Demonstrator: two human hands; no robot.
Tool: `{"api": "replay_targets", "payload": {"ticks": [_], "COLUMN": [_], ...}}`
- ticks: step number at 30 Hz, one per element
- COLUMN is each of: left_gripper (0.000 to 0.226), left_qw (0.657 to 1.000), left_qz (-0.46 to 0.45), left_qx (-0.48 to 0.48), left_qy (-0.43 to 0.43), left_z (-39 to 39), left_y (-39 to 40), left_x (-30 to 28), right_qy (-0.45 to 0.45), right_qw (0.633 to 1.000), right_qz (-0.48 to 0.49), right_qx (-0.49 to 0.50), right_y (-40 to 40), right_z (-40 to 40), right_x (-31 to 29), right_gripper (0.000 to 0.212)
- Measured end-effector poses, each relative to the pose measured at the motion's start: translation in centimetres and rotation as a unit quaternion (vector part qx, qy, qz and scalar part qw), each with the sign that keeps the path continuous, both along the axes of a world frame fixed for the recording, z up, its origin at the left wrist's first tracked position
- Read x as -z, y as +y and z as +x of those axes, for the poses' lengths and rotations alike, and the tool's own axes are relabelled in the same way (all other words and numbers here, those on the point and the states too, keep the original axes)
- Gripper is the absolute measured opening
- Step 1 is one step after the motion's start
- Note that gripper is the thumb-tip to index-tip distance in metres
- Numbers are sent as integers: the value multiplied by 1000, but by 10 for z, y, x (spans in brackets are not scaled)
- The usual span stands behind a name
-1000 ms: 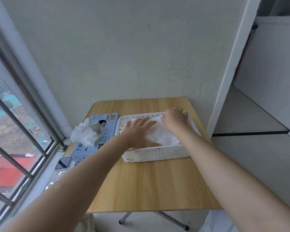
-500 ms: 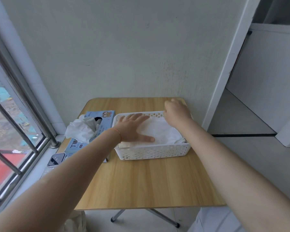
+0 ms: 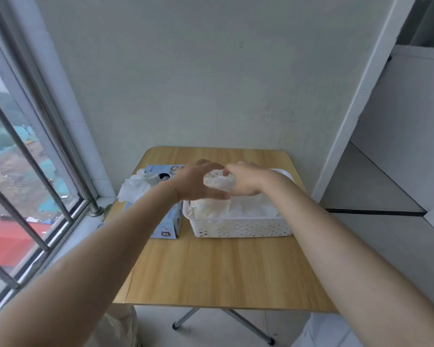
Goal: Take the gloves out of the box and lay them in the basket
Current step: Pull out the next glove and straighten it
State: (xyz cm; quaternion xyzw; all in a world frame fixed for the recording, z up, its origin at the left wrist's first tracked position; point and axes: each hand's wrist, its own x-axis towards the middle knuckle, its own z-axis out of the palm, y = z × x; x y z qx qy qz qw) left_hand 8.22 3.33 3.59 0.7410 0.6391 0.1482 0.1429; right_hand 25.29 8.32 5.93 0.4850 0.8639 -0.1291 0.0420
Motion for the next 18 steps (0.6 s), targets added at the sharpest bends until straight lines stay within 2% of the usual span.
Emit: {"api": "replay_targets", "payload": {"ticks": [3,5,9,13,15,18], "left_gripper": [31,16,29,39,41,28], "left_qw": [992,979,958,952,948,937], "left_qz": [85,126,104,16,-5,23], "left_qx": [-68,-139,-255,-281,-283,-298], "left_qy": [-64,-84,-74,-122,-145,-179], "left_z": [-43,-74,-125,-151,-158,-164], "left_y": [-10,-21,-48,-63,-65,-64], "left_x": [-1,2,15,31,39,46], "right_qy": [120,183,200,139,107,126], "right_qw": [991,982,977,986,990,988], "right_qz": [60,44,2,6,28,55], "right_qx": [-14,-29,-68,-87,-88,-68], "right_y": [-8,-18,-39,-46,-45,-38], "right_z": [-41,-73,-130,-161,-167,-168], "right_x": [-6,-3,11,26,32,35], "right_gripper": [31,20,21,44,33,3]}}
